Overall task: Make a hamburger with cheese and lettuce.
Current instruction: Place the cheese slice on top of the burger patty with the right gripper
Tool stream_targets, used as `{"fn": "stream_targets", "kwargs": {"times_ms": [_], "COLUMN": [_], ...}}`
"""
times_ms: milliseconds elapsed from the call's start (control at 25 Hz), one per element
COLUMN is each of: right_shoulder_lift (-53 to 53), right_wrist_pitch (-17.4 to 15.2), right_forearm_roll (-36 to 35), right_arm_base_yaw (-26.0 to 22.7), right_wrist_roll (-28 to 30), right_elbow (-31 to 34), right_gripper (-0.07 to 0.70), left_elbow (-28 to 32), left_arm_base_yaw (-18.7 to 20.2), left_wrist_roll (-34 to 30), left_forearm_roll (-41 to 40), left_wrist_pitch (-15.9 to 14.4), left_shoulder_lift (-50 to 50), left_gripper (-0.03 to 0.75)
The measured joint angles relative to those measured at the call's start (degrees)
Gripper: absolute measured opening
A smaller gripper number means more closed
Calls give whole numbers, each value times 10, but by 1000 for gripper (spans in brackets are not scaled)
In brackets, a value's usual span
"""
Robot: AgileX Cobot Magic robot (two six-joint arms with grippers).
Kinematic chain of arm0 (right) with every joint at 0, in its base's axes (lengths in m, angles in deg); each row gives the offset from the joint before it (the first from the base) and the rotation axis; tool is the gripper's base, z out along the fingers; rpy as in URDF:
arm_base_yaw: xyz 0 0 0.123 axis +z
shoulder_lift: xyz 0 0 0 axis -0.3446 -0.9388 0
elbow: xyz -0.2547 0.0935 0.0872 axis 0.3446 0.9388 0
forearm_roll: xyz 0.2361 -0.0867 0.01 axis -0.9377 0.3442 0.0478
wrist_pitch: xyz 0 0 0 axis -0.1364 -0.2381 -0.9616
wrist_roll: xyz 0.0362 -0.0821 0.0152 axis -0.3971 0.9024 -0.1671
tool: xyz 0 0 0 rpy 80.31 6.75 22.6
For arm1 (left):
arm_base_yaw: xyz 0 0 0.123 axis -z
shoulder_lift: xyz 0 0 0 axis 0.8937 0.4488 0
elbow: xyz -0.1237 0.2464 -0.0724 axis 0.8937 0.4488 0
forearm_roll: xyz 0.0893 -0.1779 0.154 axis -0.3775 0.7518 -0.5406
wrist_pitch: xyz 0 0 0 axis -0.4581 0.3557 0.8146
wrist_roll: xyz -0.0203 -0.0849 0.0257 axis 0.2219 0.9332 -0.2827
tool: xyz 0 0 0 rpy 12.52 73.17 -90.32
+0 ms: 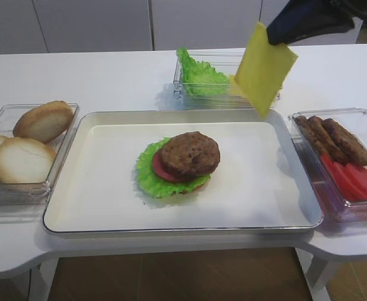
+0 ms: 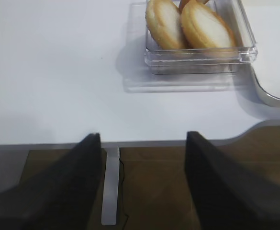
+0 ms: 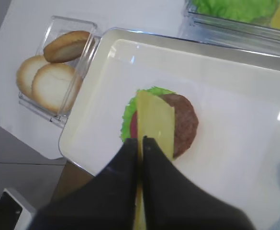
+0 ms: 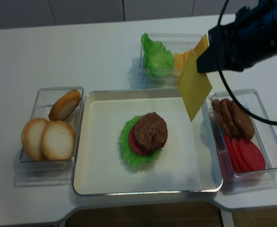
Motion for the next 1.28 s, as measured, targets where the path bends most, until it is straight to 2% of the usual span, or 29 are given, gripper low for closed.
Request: {"fn": "stream_targets", "kwargs": {"times_ms": [360,560,800,1280], "right_shoulder_lift": [-26,-65,-111,-167], "right_wrist_pitch": [53,76,91,125], "right_forearm_roll": [-15,-20,-39,-58], "right_arm_base_yaw": [116,163,183,186], "right_wrist_roll": [9,10,19,41], "right_elbow": [0,0,1,1], "right_gripper": [29,29,29,29], "left_elbow": [0,0,0,0], "left_arm_base_yaw": [0,0,0,0], "left_wrist_roll": [0,0,0,0], "left_forearm_roll": [0,0,0,0], "left_wrist_pitch": [0,0,0,0], "left_shoulder_lift": [0,0,0,0], "left_gripper": [416,416,415,416]}}
